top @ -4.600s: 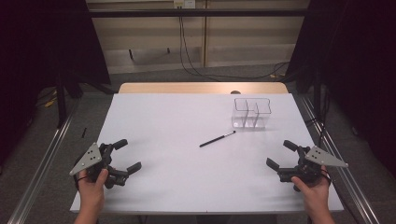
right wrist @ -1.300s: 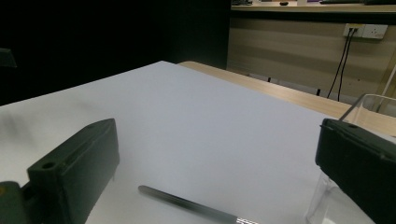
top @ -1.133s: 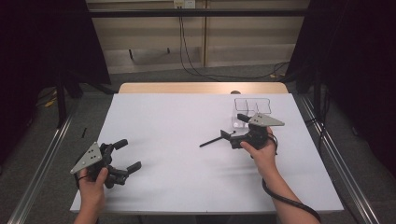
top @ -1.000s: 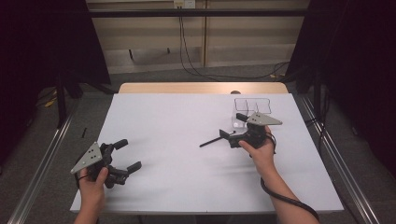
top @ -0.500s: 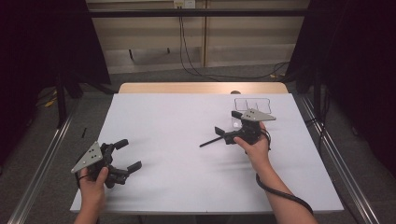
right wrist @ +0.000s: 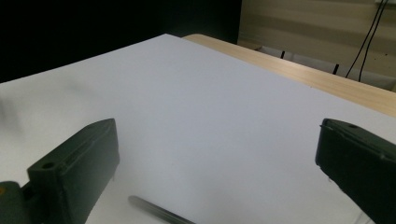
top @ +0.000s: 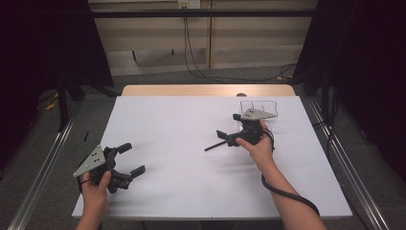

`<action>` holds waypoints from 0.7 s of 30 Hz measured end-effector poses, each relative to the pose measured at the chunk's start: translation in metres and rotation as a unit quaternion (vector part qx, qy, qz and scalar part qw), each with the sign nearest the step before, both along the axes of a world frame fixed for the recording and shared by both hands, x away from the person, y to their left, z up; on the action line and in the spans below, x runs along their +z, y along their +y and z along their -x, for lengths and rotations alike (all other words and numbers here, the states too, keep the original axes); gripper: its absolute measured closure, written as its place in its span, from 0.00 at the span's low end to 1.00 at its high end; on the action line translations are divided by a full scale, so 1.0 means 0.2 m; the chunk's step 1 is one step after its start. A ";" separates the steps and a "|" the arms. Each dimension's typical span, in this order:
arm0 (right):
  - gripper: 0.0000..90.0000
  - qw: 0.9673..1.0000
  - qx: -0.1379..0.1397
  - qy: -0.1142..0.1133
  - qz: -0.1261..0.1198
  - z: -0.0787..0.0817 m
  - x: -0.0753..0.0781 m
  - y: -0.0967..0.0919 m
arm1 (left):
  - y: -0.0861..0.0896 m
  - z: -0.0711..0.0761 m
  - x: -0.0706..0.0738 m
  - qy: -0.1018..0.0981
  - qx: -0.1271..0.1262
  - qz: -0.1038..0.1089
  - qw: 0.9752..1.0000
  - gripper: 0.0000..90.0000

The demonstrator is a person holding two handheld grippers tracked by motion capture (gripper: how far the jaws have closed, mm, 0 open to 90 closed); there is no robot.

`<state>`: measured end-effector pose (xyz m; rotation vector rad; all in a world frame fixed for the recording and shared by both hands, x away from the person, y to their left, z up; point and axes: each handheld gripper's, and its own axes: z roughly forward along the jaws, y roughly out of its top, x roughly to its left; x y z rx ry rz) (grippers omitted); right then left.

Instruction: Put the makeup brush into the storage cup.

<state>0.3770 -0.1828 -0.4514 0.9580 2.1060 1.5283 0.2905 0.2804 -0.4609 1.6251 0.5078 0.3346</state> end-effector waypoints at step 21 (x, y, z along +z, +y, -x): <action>0.00 0.985 0.079 0.102 0.112 -0.10 0.03 0.07 | -0.02 0.00 0.00 0.000 -0.006 -0.007 1.000 0.00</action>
